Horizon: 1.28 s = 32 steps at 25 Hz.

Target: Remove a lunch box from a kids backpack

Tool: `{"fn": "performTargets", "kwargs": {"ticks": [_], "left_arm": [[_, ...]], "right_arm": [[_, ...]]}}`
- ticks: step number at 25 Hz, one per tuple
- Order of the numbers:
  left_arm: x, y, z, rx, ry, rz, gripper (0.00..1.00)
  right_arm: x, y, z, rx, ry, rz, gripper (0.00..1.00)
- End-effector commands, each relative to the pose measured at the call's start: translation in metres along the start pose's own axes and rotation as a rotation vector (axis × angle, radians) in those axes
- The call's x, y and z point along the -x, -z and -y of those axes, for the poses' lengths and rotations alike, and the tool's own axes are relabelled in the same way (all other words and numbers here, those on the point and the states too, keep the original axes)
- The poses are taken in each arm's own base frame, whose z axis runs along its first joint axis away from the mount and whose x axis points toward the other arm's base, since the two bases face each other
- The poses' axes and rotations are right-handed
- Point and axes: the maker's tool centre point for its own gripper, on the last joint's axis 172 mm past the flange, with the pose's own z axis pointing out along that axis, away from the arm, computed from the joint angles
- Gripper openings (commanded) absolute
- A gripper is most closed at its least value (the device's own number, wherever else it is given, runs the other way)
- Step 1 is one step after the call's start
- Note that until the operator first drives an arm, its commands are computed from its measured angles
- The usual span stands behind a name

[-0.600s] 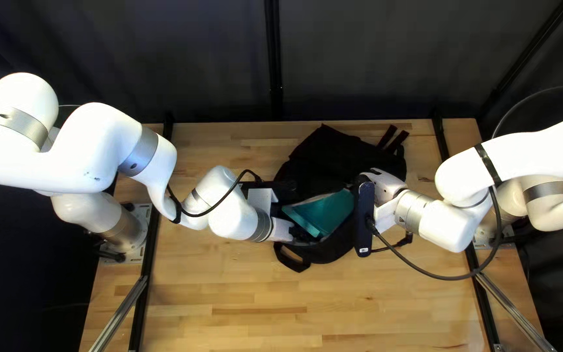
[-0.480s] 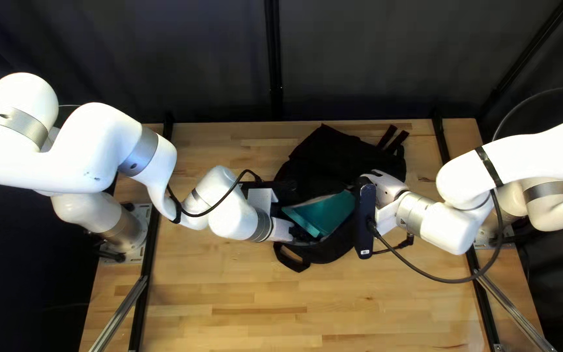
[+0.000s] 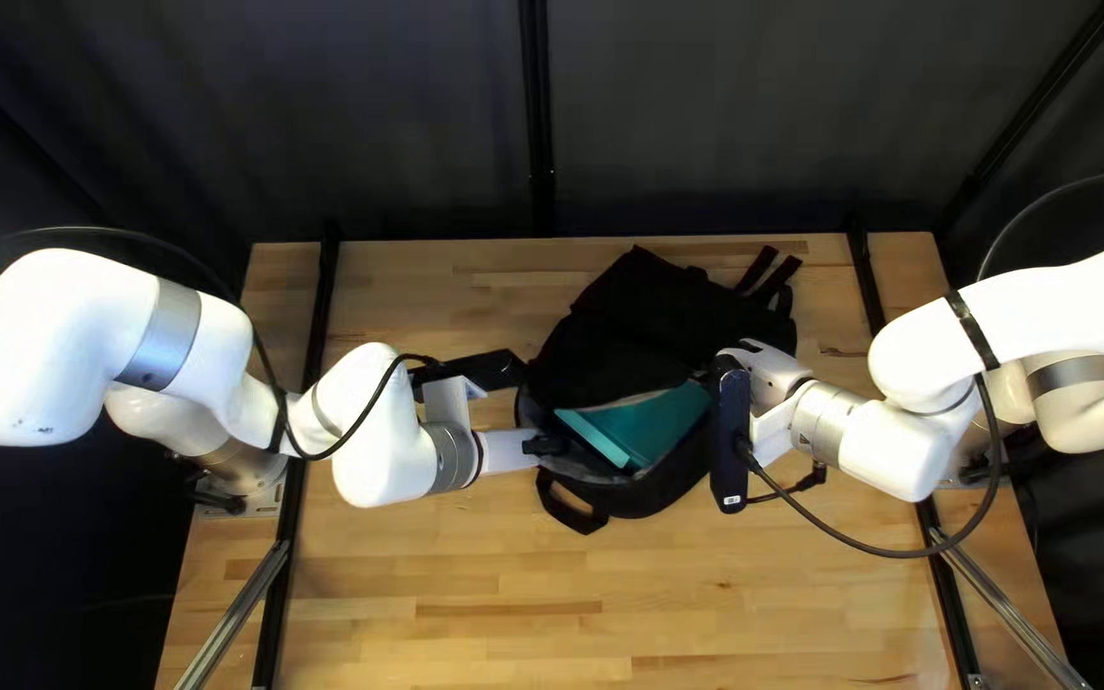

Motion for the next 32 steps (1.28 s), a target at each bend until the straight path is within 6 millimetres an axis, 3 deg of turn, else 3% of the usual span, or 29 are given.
{"fn": "performTargets", "kwargs": {"ticks": [1, 7, 12, 32], "left_arm": [[0.0, 0.0, 0.0, 0.0, 0.0, 0.0, 1.0], [0.0, 0.0, 0.0, 0.0, 0.0, 0.0, 1.0], [0.002, -0.022, -0.004, 0.004, 0.095, -0.058, 1.0], [-0.003, -0.024, -0.009, 0.007, 0.123, -0.086, 1.0]], "right_arm": [[0.001, 0.002, -0.002, 0.002, 0.003, -0.005, 0.0], [0.001, -0.002, -0.005, 0.008, 0.003, -0.018, 0.0], [0.002, -0.002, -0.001, 0.009, -0.002, -0.02, 0.0], [0.0, 0.002, -0.006, 0.018, 0.013, -0.029, 0.0]]}}
